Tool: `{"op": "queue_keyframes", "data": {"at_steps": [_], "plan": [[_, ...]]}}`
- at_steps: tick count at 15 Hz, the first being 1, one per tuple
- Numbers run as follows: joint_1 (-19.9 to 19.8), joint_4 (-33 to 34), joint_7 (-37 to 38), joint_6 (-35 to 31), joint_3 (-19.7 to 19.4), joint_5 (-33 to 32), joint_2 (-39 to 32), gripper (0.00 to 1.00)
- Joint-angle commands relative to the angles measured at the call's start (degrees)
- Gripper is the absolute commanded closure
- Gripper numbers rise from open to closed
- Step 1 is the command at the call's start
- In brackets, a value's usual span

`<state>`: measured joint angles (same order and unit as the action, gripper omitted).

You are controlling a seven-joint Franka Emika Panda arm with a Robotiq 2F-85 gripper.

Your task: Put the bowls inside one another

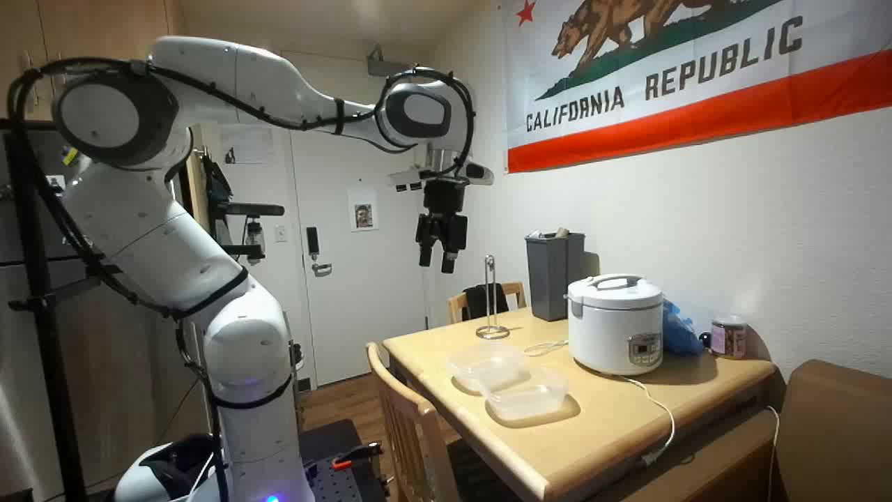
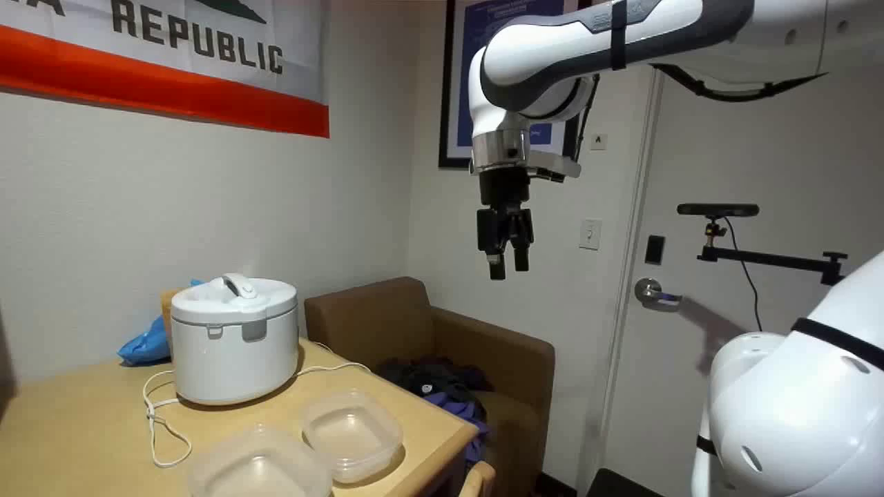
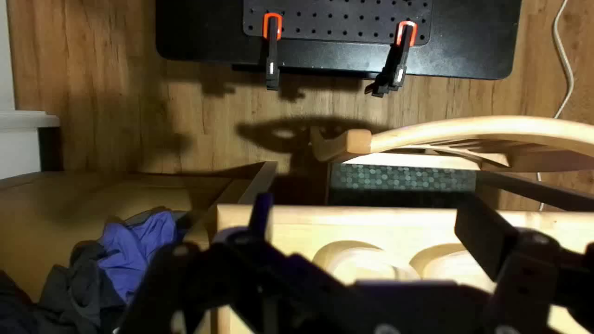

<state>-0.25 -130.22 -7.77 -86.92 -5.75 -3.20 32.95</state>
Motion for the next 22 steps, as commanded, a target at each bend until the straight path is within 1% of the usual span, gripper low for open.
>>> {"op": "queue_keyframes", "data": {"at_steps": [1, 5, 8, 10, 11, 14, 16, 18, 19, 22], "plan": [[-0.5, 0.1, -0.2, 0.1, 0.4, 0.2, -0.1, 0.00], [0.0, 1.2, -0.4, 0.0, 1.6, -0.9, -0.9, 0.00], [1.2, 3.3, -1.6, -0.8, 3.6, -3.5, -2.3, 0.00], [3.0, 5.2, -3.8, -1.0, 5.0, -5.0, -3.5, 0.00], [4.2, 6.3, -5.9, -0.8, 5.2, -4.7, -4.2, 0.00], [7.6, 9.7, -9.3, 0.9, 8.5, -5.7, -6.8, 0.00], [9.1, 11.1, -11.2, 1.1, 10.3, -7.9, -8.2, 0.00], [9.2, 11.2, -10.0, 0.3, 11.3, -10.8, -8.0, 0.00], [9.4, 9.5, -8.9, -0.6, 10.8, -8.6, -7.2, 0.00], [9.5, 10.0, -8.9, -0.6, 11.3, -10.0, -7.7, 0.00]]}}
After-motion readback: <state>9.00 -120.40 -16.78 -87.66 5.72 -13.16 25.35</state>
